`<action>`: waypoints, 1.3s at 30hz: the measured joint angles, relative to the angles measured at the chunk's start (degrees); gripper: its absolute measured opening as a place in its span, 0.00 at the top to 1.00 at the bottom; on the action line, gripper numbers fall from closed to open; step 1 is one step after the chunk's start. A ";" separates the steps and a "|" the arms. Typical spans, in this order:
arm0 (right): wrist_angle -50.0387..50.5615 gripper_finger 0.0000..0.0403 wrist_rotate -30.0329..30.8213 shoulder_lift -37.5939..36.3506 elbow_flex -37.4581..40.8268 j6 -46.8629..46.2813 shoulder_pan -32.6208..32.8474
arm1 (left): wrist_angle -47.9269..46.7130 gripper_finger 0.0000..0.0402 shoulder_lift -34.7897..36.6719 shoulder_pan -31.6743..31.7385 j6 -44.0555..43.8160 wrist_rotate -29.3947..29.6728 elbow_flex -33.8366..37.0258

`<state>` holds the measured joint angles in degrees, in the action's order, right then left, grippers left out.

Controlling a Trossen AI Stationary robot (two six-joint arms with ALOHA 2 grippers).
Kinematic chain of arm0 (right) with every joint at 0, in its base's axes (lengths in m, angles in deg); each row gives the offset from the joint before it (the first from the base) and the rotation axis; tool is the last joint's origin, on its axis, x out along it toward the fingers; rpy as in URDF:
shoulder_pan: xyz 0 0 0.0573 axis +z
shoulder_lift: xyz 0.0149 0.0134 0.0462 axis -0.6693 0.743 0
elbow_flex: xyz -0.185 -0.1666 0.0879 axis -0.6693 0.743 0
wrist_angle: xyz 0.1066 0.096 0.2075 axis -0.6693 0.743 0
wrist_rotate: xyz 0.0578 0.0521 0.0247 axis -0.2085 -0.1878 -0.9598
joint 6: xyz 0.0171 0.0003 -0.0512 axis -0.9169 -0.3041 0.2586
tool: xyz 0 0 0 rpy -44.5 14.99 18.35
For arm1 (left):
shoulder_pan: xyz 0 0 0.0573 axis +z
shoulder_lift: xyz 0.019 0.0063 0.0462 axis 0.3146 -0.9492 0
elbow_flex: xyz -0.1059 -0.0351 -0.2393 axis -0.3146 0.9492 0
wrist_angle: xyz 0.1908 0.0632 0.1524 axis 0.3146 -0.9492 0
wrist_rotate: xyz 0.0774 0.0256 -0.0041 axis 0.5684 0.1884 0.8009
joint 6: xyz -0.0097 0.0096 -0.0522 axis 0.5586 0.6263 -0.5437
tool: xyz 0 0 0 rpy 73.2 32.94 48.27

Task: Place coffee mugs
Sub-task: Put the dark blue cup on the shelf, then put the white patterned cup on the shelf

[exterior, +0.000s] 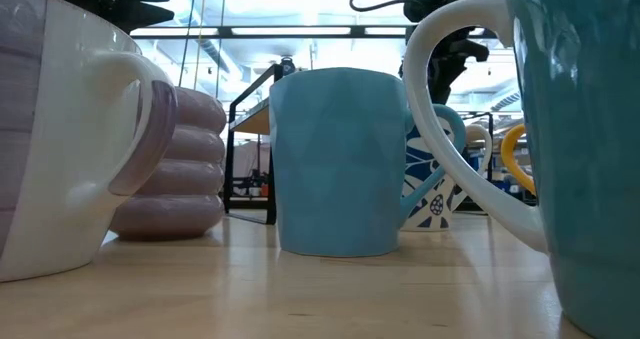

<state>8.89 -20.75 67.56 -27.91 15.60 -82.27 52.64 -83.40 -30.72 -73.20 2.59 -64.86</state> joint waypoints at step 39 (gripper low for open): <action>-6.14 0.66 5.56 0.00 -0.02 -5.04 3.99 | -0.02 0.65 0.00 -0.01 -0.15 -0.02 0.00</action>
<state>2.75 -15.19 67.56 -27.93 10.56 -78.29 52.62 -83.40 -30.73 -73.36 2.58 -64.86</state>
